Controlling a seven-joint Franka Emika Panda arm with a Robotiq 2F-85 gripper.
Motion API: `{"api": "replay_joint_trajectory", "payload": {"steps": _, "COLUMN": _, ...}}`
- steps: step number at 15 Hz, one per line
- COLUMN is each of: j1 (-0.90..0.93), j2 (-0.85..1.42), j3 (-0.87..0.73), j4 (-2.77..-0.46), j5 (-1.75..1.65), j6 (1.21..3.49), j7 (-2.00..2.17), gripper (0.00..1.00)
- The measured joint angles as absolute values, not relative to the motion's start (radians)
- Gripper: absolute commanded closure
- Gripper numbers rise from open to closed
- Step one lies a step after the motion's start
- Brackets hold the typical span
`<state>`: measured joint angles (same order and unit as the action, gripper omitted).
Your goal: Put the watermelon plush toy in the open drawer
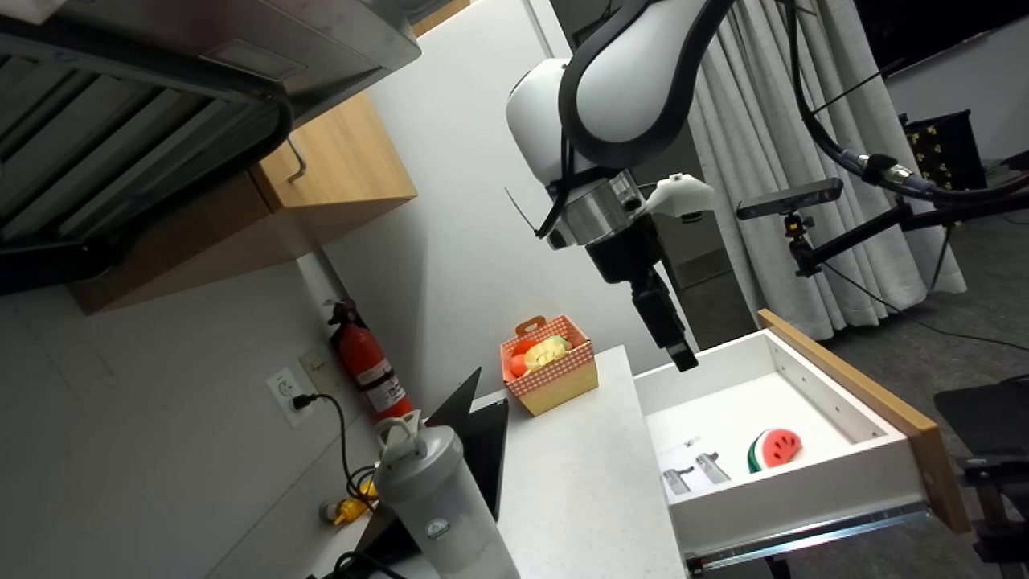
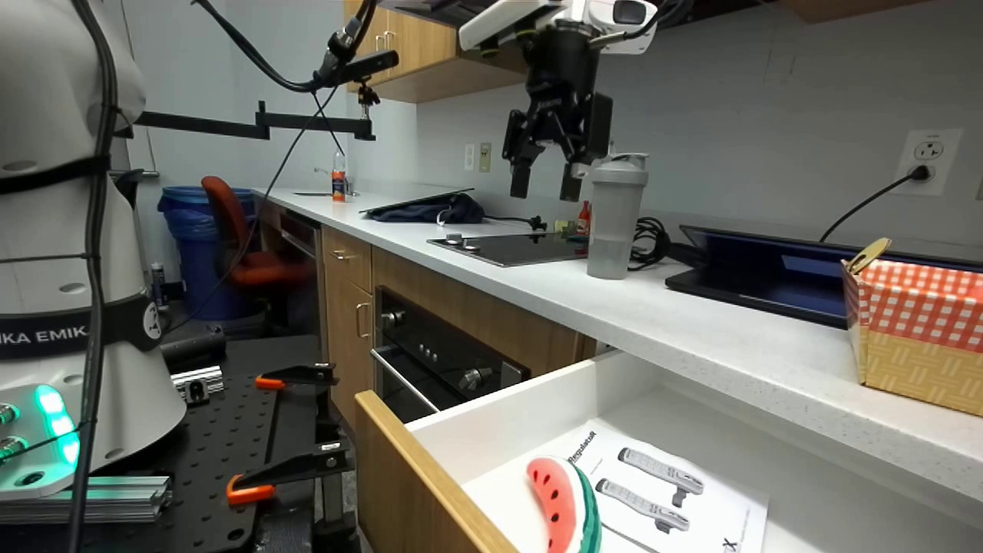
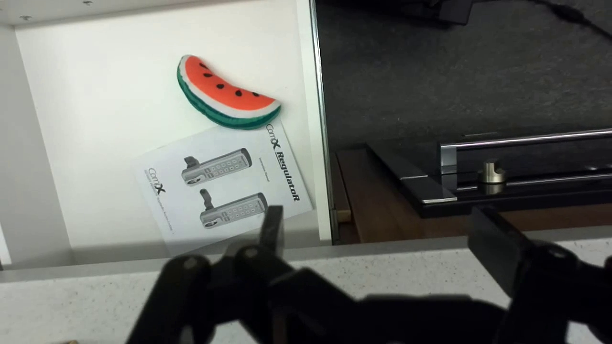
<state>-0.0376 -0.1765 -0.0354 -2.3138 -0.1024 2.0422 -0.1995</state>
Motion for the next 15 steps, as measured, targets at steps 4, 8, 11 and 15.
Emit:
{"api": "replay_joint_trajectory", "payload": {"steps": 4, "j1": -0.035, "j2": -0.224, "j3": -0.035, "j4": -2.349, "j5": -0.102, "j6": 2.042, "j7": -0.2, "gripper": 0.0}}
{"api": "replay_joint_trajectory", "payload": {"steps": 8, "j1": -0.034, "j2": -0.264, "j3": -0.035, "j4": -2.371, "j5": -0.102, "j6": 2.042, "j7": -0.2, "gripper": 0.0}}
{"api": "replay_joint_trajectory", "payload": {"steps": 11, "j1": -0.034, "j2": -0.287, "j3": -0.035, "j4": -2.382, "j5": -0.101, "j6": 2.042, "j7": -0.199, "gripper": 0.0}}
{"api": "replay_joint_trajectory", "payload": {"steps": 15, "j1": -0.034, "j2": -0.296, "j3": -0.035, "j4": -2.388, "j5": -0.099, "j6": 2.042, "j7": -0.199, "gripper": 0.0}}
